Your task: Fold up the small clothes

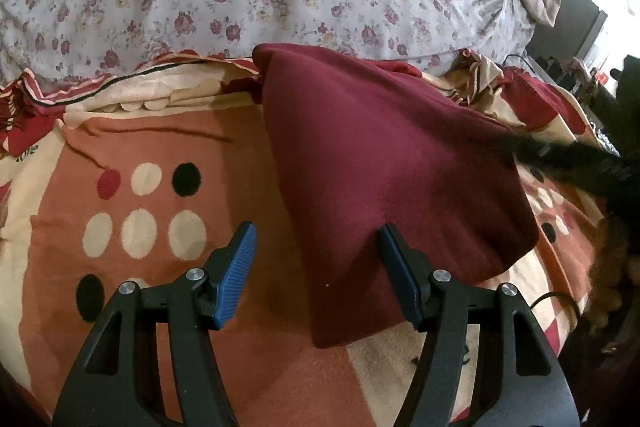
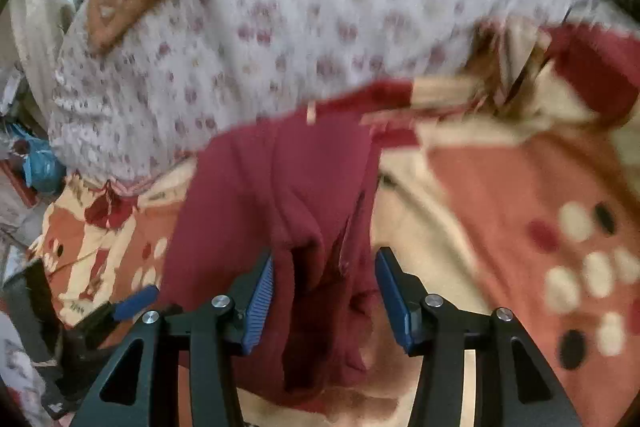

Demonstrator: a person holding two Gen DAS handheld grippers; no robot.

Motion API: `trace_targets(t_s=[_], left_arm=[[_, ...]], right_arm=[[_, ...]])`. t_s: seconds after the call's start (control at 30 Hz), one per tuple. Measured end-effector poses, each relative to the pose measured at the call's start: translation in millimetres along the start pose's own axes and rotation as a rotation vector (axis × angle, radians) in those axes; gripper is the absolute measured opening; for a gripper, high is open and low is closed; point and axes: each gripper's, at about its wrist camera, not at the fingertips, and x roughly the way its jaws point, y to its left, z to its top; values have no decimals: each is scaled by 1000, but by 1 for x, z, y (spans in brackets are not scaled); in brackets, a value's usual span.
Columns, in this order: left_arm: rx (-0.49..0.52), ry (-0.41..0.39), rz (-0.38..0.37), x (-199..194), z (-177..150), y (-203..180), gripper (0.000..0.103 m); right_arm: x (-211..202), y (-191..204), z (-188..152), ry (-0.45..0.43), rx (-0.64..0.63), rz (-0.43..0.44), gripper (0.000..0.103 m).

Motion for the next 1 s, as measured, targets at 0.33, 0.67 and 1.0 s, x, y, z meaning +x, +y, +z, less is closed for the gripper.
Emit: trace_targets(t_s=[0.33, 0.67, 1.0], left_arm=[[-1, 7, -12, 2, 1, 3, 64], [-44, -6, -48, -4, 3, 10, 70], [-131, 25, -151, -1, 6, 19, 70]], right_arm=[[55, 58, 26, 10, -186, -58, 46], [68, 2, 20, 75, -44, -26, 43], [56, -31, -6, 116, 44, 92, 59]])
